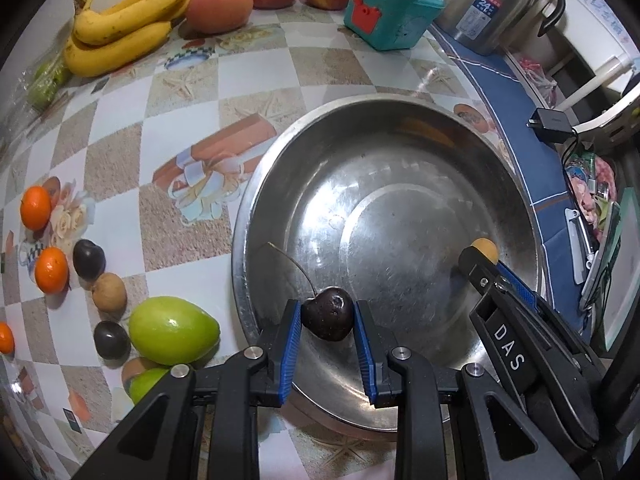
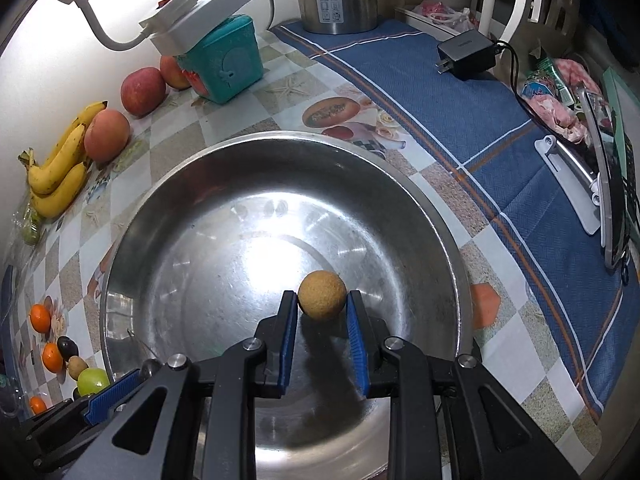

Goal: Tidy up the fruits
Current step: 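Open the right gripper over the basin while the left gripper lowers the cherry into it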

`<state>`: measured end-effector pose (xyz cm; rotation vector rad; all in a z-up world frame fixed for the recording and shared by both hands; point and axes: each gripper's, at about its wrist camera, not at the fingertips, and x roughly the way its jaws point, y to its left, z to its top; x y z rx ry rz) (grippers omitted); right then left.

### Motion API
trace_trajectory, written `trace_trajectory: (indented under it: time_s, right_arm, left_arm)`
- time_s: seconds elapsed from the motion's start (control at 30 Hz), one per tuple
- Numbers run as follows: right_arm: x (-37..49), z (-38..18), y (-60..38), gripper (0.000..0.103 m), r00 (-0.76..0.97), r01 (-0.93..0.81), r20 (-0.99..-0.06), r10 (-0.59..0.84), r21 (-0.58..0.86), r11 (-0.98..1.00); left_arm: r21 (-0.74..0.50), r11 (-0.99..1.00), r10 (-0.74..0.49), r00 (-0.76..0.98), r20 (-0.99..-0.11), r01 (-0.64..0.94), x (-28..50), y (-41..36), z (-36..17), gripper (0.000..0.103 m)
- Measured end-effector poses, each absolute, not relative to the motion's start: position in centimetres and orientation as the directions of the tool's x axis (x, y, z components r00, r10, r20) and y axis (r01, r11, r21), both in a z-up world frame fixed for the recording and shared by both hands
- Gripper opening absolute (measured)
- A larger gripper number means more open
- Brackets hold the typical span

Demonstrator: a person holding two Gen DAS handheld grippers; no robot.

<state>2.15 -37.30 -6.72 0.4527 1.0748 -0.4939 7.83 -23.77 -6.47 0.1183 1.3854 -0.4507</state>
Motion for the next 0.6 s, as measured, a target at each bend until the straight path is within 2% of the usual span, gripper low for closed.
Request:
trace_trajectory:
  time_s: [0.27,0.33,0.4,0.47,0.6]
  right_arm:
    - [2.1,-6.2,-37.4,0.027,0.404,0.581,-0.901,-0.156,0.121,0.805]
    - [2.1,-6.1,-37.5,0.027,0.403,0.583,-0.901,-0.160,0.118,0.804]
    - [2.0,-6.0,-37.5,0.027,0.404,0.584,-0.901,-0.158,0.121,0.803]
    - [1.9,-5.9,-37.7,0.029,0.409,0.587,-0.899,-0.156,0.128,0.800]
    - [1.7,-5.4,-37.8,0.029,0.415,0.592,-0.895,-0.165,0.128,0.796]
  left_arm:
    - [-0.192,0.901,-0.255,0.117,-0.960,0.389,7.8,-23.8,-5.9,0.031]
    - [-0.192,0.900,-0.258,0.122,-0.959,0.390,7.8,-23.7,-5.8,0.034]
    - [-0.189,0.901,-0.257,0.128,-0.958,0.389,7.8,-23.7,-5.8,0.044]
    - [-0.190,0.902,-0.258,0.131,-0.957,0.388,7.9,-23.7,-5.7,0.050]
    - [-0.185,0.899,-0.259,0.140,-0.956,0.397,7.9,-23.7,-5.0,0.052]
